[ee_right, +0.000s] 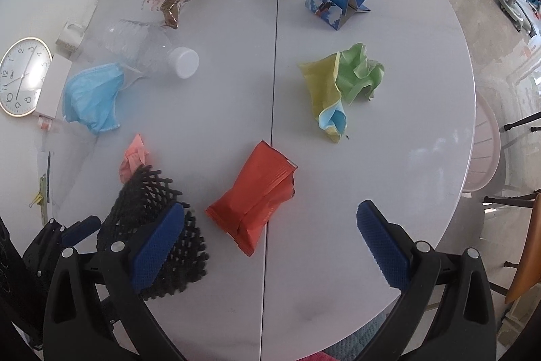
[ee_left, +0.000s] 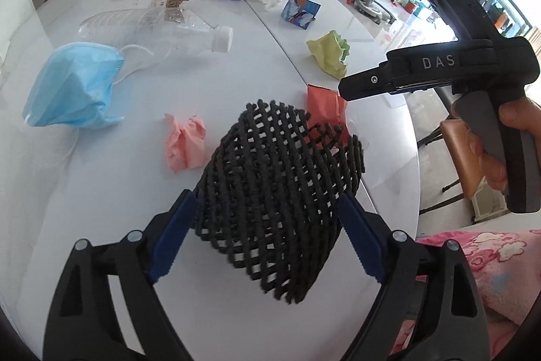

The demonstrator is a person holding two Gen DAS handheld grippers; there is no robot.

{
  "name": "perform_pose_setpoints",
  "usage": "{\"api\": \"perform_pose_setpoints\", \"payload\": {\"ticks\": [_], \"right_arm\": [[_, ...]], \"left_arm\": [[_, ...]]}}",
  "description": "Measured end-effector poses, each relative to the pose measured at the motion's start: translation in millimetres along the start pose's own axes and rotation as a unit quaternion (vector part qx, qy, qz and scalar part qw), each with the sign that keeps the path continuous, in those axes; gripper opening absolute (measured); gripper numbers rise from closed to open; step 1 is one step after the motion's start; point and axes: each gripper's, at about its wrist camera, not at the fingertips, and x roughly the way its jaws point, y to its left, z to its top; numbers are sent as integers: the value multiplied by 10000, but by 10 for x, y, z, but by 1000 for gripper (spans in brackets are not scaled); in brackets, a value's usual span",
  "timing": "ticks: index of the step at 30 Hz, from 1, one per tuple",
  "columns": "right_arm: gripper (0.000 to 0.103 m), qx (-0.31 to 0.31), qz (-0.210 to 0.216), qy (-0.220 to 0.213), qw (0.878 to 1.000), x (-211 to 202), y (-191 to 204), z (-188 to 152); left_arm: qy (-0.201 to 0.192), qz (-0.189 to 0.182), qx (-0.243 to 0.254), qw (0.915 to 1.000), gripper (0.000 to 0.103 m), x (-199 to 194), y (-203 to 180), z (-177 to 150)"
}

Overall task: Collect trash
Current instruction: 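Lift the mesh net with the left gripper while the right gripper grasps the red-orange paper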

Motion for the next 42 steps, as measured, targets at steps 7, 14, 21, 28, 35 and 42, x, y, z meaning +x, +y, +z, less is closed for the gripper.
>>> {"api": "perform_pose_setpoints", "payload": {"ticks": [7,14,21,28,35,42], "right_arm": [[101,116,68,113,9998,50,-71,-9],[101,201,78,190,9996,103,-65,-20],[100,117,52,224,9997,243,61,-39],[53,-278,-85,308,9991,422,221,-43],[26,-679,75,273,9973,325,214,-36],[25,-762,250,-133,9967,-142,-176,47]], "left_arm": [[453,8,394,9982,82,334,-126,86],[589,-184,62,9981,21,412,-71,-5],[84,-283,-602,9978,14,40,41,-105],[-364,-188,-1239,9914,14,-399,156,-184],[-424,-20,-1266,9910,14,-508,51,-177],[-534,-122,-1052,9929,14,-475,-279,87]]}}
